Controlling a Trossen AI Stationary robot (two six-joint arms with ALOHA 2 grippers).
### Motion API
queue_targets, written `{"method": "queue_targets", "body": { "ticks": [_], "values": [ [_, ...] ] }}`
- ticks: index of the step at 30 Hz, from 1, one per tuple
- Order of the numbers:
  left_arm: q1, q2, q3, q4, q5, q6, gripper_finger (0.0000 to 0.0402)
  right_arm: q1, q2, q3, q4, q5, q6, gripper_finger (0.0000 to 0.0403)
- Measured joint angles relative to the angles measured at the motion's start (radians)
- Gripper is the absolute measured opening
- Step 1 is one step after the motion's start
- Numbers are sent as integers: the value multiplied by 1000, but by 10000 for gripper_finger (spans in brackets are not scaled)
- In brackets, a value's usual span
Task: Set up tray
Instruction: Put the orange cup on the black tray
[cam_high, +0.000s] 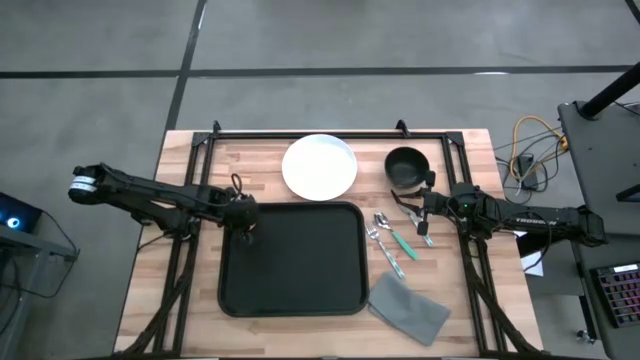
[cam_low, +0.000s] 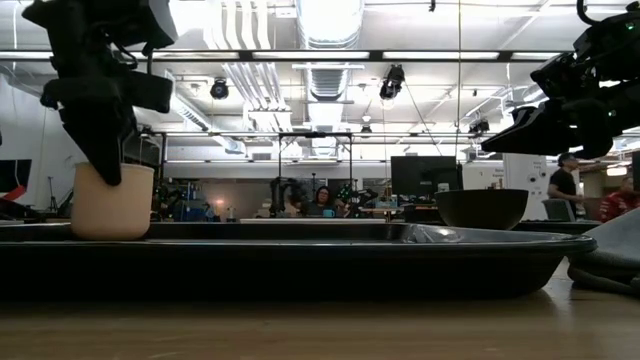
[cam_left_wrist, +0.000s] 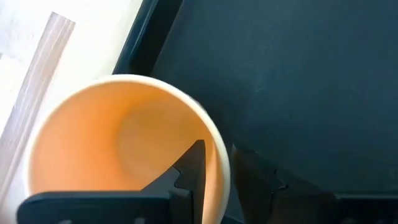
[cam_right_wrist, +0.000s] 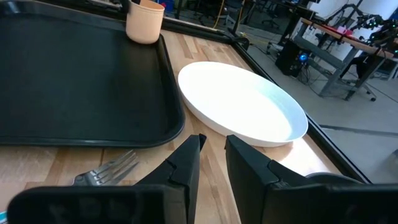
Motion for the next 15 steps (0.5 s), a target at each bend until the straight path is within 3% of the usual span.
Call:
{"method": "queue_targets", "body": {
  "ticks": [15],
  "values": [
    [0, -3, 124, -19, 0, 2, 62, 0, 0, 0, 0, 0, 1, 68]
  ]
}}
